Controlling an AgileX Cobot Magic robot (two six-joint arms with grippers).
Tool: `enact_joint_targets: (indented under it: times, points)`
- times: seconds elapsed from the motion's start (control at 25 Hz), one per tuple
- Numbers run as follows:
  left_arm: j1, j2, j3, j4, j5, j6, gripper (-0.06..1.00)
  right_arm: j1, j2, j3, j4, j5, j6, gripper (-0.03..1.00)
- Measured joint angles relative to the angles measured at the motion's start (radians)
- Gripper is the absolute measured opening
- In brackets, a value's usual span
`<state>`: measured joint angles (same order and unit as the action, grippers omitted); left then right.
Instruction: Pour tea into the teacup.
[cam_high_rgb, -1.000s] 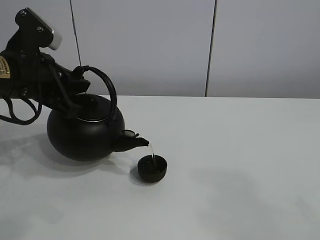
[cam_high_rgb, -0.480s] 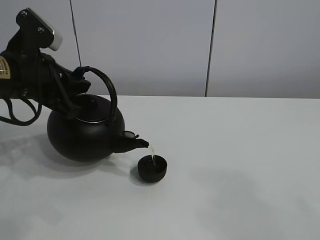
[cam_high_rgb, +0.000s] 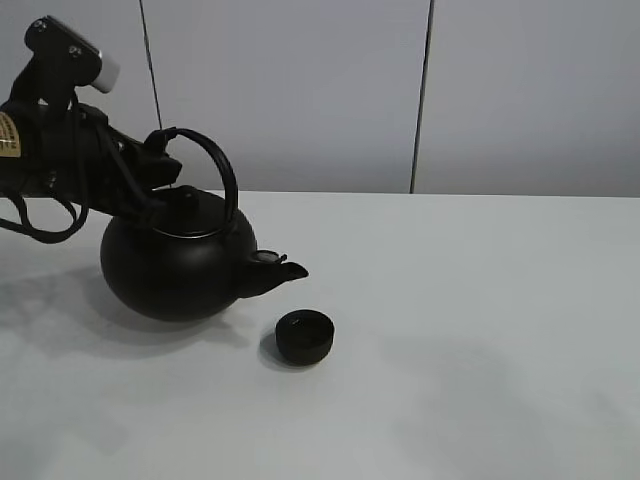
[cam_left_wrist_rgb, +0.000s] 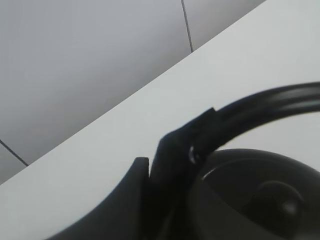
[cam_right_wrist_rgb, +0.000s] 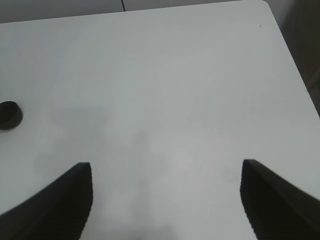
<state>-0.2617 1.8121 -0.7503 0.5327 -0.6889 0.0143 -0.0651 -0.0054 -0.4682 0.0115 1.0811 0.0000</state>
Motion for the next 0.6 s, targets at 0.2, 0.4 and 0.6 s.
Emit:
enact_joint_targets:
  times: [0.2, 0.4, 0.6]
  points:
    - [0.0, 0.0, 0.0, 0.0, -0.014, -0.032, 0.11, 0.0, 0.0, 0.0, 0.0, 0.0, 0.0, 0.56]
    - [0.0, 0.0, 0.0, 0.001, -0.022, -0.091, 0.11, 0.0, 0.0, 0.0, 0.0, 0.0, 0.0, 0.56]
    - [0.0, 0.003, 0.004, -0.019, -0.039, -0.105, 0.11, 0.0, 0.0, 0.0, 0.0, 0.0, 0.0, 0.56]
